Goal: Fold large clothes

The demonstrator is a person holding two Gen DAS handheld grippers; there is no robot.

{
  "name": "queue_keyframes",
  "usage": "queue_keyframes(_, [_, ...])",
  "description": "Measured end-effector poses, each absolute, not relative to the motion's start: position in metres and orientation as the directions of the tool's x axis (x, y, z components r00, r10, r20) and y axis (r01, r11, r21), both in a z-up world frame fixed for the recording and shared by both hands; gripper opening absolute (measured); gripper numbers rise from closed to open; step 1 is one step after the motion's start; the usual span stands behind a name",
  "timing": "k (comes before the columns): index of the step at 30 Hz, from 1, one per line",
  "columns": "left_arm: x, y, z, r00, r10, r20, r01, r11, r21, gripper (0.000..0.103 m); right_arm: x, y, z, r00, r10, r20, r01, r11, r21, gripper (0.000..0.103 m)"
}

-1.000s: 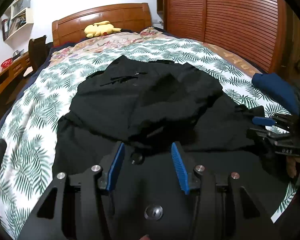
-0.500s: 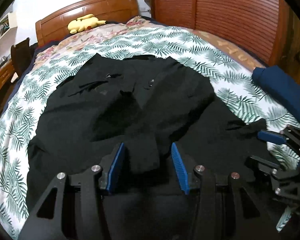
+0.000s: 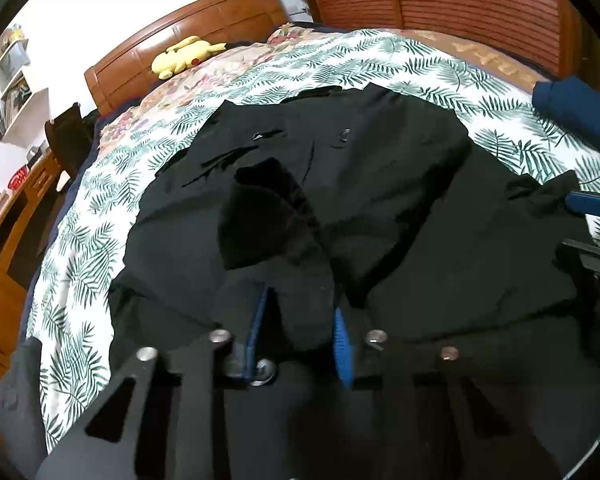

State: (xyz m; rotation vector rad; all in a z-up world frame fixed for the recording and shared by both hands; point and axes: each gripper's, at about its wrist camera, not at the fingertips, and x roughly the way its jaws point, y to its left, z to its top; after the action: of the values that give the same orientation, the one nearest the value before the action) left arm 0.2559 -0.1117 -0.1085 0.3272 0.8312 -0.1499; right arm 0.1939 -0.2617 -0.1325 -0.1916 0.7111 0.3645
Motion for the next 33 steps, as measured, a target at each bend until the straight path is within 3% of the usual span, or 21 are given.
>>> queue_keyframes(2, [0.246,-0.101,-0.1,0.687,-0.034,-0.726,0.265,0.942,0.207,0.011,0.194,-0.26,-0.134,0.698,0.254,-0.67,-0.389,0.919,-0.056,0.054])
queue_keyframes(5, [0.226,-0.086,-0.087,0.714,-0.068,-0.697,0.267,0.946,0.182,0.009,0.195,-0.257,-0.134,0.697,0.248,-0.672,-0.388,0.919,-0.063,0.054])
queue_keyframes(11, [0.182,-0.063,-0.08,0.731,-0.105,-0.675,0.276,0.949,0.152,0.009,0.2,-0.251,-0.135,0.694,0.245,-0.676,-0.389,0.919,-0.066,0.054])
queue_keyframes(22, [0.134,-0.036,-0.109,0.69,-0.12,-0.713,0.261,0.961,0.09,0.009,0.209,-0.225,-0.136,0.689,0.238,-0.685,-0.403,0.911,-0.089,0.054])
queue_keyframes(33, [0.093,-0.006,-0.115,0.692,-0.108,-0.714,0.205,0.977,0.051,0.009,0.213,-0.209,-0.129,0.685,0.292,-0.668,-0.418,0.908,-0.032,0.054])
